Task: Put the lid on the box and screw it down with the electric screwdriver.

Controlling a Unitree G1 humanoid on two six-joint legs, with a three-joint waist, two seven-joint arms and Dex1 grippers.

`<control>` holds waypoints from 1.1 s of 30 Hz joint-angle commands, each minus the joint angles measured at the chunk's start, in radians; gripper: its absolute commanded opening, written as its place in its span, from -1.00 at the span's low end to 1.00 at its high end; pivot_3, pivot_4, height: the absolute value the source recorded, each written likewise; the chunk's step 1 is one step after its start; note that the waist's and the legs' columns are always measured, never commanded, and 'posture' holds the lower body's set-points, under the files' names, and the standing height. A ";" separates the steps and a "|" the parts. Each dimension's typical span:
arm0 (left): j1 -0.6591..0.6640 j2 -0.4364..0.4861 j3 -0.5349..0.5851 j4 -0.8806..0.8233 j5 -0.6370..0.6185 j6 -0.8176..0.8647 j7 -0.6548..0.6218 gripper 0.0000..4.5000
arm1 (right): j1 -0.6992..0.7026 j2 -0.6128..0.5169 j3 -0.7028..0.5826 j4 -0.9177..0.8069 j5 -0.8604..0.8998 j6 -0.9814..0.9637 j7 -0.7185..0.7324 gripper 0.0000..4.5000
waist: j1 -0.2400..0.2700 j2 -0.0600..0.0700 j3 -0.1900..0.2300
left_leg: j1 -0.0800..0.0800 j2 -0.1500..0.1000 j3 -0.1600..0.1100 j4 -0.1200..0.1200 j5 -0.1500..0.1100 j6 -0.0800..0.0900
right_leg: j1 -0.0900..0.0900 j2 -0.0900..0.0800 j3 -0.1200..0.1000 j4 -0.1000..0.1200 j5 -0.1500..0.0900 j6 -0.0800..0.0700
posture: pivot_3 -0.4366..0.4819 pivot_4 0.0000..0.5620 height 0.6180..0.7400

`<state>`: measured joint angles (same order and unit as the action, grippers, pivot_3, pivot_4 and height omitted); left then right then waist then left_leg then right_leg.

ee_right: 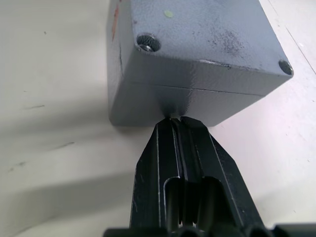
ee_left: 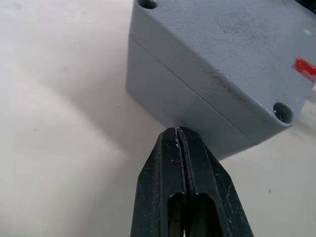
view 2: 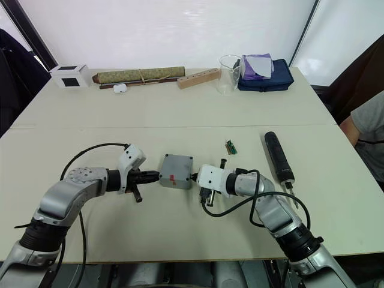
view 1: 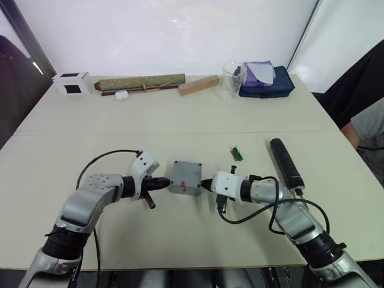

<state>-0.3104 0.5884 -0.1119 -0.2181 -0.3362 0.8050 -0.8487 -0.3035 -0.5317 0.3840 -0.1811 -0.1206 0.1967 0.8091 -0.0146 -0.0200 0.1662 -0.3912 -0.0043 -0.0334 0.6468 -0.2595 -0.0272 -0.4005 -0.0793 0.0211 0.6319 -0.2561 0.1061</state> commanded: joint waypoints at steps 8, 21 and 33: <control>-0.001 0.048 0.007 -0.014 -0.041 -0.016 -0.066 -1.00 | -0.050 0.038 0.008 0.022 -0.037 -0.081 -0.020 -0.97 | 0.000 0.001 0.001 | 0.000 0.000 0.000 0.000 0.000 0.000 | 0.000 0.000 0.000 0.000 0.000 0.000 | -0.05 -0.47 1.00; -0.030 0.046 0.136 0.035 -0.051 -0.082 -0.015 -1.00 | 0.023 0.009 -0.147 -0.113 0.080 -0.050 -0.026 -0.97 | 0.002 0.000 0.001 | 0.000 0.000 0.000 0.000 0.000 0.000 | 0.000 0.000 0.000 0.000 0.000 -0.001 | -0.05 -0.47 1.00; -0.140 0.181 0.215 -0.019 -0.197 -0.076 -0.167 -1.00 | 0.242 0.056 -0.562 -0.443 0.494 0.392 -0.171 -0.97 | 0.005 -0.001 0.004 | 0.000 0.001 0.000 0.000 0.000 0.000 | 0.000 0.000 0.000 0.000 -0.001 -0.003 | -0.05 -0.47 1.00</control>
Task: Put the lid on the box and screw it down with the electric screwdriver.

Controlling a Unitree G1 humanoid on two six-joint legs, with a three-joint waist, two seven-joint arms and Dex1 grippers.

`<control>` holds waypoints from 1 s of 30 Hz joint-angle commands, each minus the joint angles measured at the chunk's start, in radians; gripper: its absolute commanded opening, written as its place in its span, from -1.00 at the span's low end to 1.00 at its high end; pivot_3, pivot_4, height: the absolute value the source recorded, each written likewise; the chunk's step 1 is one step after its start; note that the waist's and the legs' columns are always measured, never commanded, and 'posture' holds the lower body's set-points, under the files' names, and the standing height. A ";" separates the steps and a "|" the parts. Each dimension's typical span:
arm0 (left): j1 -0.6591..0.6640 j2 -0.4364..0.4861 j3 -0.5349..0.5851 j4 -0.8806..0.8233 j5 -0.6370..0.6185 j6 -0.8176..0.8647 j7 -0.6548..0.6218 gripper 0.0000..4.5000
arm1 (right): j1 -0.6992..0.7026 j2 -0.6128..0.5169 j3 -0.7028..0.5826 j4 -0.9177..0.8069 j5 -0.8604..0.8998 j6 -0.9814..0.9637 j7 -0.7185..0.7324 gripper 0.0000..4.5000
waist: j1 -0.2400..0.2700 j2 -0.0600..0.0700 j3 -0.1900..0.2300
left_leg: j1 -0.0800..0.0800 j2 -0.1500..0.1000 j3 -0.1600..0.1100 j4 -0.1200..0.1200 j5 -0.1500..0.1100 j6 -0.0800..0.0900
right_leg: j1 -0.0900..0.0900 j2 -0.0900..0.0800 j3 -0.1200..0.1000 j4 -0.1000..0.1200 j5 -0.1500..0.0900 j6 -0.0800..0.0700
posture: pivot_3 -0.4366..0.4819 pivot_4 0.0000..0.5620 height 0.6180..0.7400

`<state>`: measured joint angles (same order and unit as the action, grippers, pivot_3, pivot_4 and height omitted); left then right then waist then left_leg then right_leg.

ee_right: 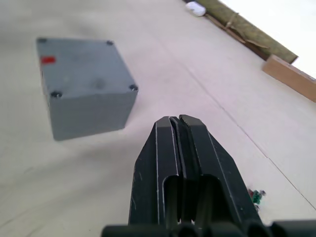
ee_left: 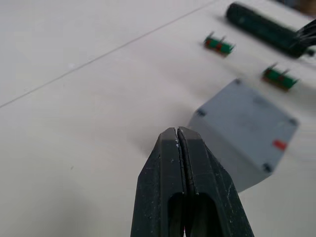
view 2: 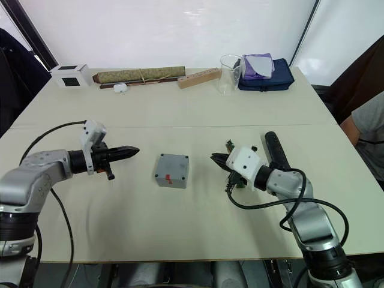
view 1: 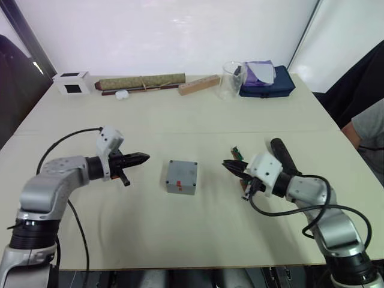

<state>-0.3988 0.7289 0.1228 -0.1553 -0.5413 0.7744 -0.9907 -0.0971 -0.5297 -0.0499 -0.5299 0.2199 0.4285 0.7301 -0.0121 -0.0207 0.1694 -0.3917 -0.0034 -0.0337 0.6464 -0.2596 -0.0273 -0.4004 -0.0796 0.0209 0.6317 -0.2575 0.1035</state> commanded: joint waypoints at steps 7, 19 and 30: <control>-0.099 0.017 -0.157 -0.228 -0.029 -0.020 -0.056 -1.00 | 0.255 0.039 -0.152 -0.112 0.101 0.105 -0.131 -0.05 | -0.003 0.001 0.001 | -0.001 -0.001 0.002 0.000 0.000 0.000 | 0.001 -0.003 0.003 -0.002 0.000 0.000 | -0.05 -0.47 1.00; -0.092 0.016 -0.184 -0.219 -0.043 -0.011 -0.051 -1.00 | 0.299 0.058 -0.106 -0.049 0.078 0.060 -0.199 1.00 | 0.000 0.002 0.002 | 0.000 0.000 0.002 0.000 0.000 0.000 | -0.001 0.001 0.002 -0.001 0.000 0.000 | -0.05 -0.47 1.00; -0.090 0.017 -0.186 -0.227 -0.042 -0.007 -0.044 -1.00 | 0.286 0.080 -0.072 -0.008 0.064 0.041 -0.244 -0.14 | 0.000 0.002 0.002 | 0.000 0.000 0.002 0.000 0.000 0.000 | -0.001 0.001 0.002 -0.001 0.000 -0.001 | -0.05 -0.47 1.00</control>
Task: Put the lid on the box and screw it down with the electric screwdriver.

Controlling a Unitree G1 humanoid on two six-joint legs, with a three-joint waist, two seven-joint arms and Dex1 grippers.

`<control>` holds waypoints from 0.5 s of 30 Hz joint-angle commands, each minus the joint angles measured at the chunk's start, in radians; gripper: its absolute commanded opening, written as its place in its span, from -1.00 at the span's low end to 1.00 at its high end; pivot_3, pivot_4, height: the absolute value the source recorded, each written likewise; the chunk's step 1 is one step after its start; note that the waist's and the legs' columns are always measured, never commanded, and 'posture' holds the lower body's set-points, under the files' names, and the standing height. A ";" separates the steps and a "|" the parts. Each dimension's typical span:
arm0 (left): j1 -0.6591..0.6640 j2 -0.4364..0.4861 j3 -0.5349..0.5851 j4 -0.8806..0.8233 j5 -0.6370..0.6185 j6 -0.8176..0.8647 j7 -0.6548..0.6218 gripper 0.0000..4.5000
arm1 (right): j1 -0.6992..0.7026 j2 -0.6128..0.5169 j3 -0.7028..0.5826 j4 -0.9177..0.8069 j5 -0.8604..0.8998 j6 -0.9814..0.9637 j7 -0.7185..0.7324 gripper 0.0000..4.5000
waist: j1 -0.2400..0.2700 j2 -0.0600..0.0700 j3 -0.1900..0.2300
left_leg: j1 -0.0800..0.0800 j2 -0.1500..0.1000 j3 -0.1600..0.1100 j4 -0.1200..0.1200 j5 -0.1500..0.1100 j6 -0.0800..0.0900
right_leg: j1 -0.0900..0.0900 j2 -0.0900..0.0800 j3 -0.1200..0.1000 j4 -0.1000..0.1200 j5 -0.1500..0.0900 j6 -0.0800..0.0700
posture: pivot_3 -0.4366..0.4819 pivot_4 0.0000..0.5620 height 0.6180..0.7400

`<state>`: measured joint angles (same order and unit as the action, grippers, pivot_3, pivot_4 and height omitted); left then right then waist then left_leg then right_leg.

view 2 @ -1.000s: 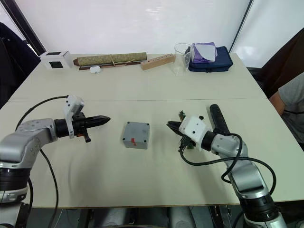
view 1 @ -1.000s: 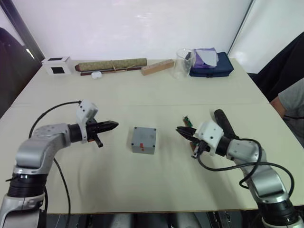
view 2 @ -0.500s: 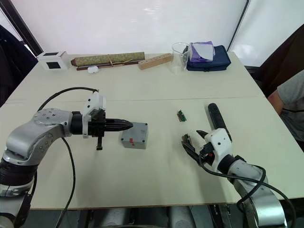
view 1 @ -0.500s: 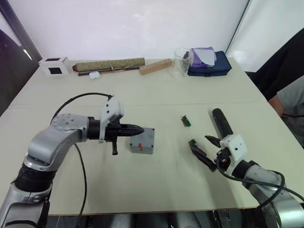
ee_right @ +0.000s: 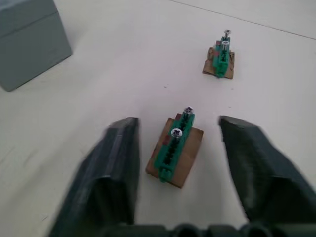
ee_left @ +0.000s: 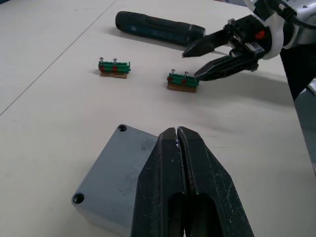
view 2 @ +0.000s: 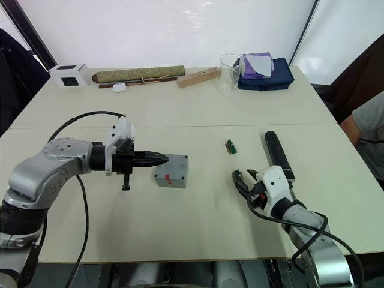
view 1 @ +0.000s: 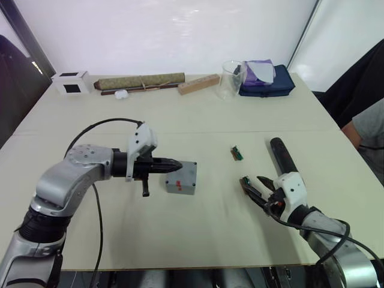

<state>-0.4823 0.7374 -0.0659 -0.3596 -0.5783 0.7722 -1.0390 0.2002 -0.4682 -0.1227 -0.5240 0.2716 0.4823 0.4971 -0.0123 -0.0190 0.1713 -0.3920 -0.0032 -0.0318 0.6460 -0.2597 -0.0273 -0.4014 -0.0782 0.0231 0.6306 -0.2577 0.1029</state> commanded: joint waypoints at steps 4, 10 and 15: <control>-0.007 0.010 0.001 -0.021 0.000 -0.008 0.004 -1.00 | -0.008 0.017 0.025 -0.007 -0.004 -0.017 -0.010 -0.14 | 0.000 0.000 0.000 | 0.000 0.000 0.000 0.000 0.000 0.000 | 0.000 0.000 0.000 0.000 0.000 0.000 | -0.05 -0.47 1.00; -0.009 0.011 -0.001 -0.015 0.006 -0.012 0.003 -1.00 | -0.020 0.019 0.040 0.004 -0.014 -0.020 -0.020 -0.14 | 0.000 0.000 0.000 | 0.000 0.000 0.000 0.000 0.000 0.000 | 0.000 0.000 0.000 0.000 0.000 0.000 | -0.05 -0.47 1.00; -0.005 0.011 -0.004 -0.015 0.009 -0.014 0.004 -1.00 | -0.024 0.017 0.048 0.018 -0.028 -0.029 -0.026 -0.64 | 0.000 0.000 0.000 | 0.000 0.000 0.000 0.000 0.000 0.000 | 0.000 0.000 0.000 0.000 0.000 0.000 | -0.05 -0.47 1.00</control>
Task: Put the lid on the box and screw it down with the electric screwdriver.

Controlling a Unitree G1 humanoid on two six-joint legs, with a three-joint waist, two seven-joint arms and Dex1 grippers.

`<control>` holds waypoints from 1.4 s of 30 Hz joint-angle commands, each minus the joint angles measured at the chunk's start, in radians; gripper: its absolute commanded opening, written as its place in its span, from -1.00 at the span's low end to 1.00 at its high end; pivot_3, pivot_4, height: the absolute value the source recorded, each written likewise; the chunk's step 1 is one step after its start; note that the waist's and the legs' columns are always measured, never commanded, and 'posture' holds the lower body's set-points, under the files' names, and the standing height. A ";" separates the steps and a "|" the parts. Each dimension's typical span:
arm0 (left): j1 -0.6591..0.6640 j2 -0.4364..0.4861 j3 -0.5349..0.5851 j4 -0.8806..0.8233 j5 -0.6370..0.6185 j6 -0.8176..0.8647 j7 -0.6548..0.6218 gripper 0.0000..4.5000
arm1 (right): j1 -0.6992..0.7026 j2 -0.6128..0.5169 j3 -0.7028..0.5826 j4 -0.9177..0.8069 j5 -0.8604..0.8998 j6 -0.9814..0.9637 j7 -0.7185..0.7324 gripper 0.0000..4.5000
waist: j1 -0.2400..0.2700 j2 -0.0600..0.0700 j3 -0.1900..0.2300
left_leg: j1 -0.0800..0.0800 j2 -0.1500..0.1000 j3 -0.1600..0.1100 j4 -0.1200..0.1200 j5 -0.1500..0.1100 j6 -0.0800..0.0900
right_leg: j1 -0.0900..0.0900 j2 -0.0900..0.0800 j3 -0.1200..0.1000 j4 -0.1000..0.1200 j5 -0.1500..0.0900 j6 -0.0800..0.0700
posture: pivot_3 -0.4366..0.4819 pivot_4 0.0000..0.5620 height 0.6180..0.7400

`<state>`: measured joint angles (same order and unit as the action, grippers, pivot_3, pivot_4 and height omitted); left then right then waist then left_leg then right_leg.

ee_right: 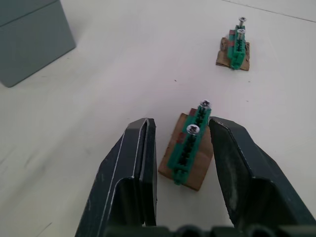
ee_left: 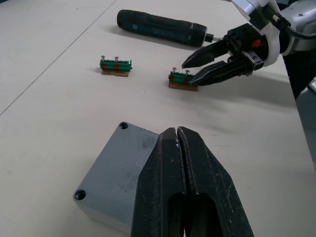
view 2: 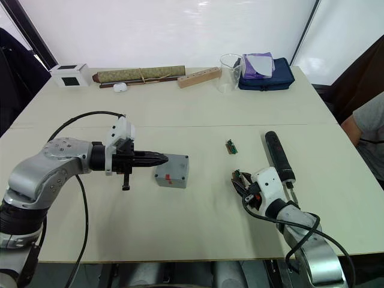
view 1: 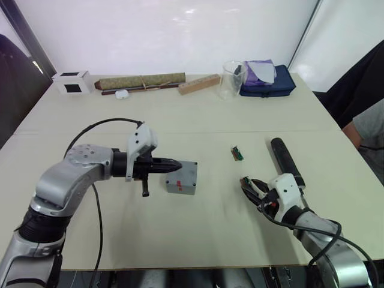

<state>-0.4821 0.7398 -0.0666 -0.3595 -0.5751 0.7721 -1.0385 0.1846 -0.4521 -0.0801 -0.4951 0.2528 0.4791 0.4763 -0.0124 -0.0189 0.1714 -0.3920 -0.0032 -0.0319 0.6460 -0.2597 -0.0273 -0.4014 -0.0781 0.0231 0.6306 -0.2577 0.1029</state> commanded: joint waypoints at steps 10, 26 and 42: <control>0.005 0.008 -0.009 -0.013 0.021 -0.024 0.001 -1.00 | 0.000 -0.008 -0.010 -0.012 -0.017 -0.058 -0.003 -0.93 | 0.000 0.000 0.000 | 0.000 0.000 0.000 0.000 0.000 0.000 | 0.000 0.000 0.000 0.000 0.000 0.000 | -0.05 -0.47 1.00; -0.008 0.028 0.113 0.167 -0.023 -0.008 0.009 -1.00 | -0.228 -0.094 -0.023 -0.213 0.202 0.108 0.084 -0.93 | -0.005 0.000 0.001 | 0.000 0.000 0.000 0.000 0.000 0.000 | -0.001 0.000 0.000 0.001 0.000 0.000 | -0.05 -0.47 1.00; 0.173 0.022 0.190 0.005 -0.118 0.060 0.107 -1.00 | -0.542 0.035 0.288 0.060 0.090 0.094 0.106 -0.93 | -0.001 0.000 0.001 | -0.002 -0.001 -0.001 0.000 0.000 0.000 | -0.002 -0.003 0.000 0.001 0.000 0.000 | -0.05 -0.47 1.00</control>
<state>-0.3143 0.7621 0.1001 -0.3198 -0.6724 0.8359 -0.9437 -0.3366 -0.4281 0.2082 -0.4248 0.3476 0.6014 0.5730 -0.0139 -0.0189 0.1726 -0.3936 -0.0038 -0.0325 0.6462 -0.2596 -0.0273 -0.4032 -0.0804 0.0231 0.6313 -0.2572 0.1033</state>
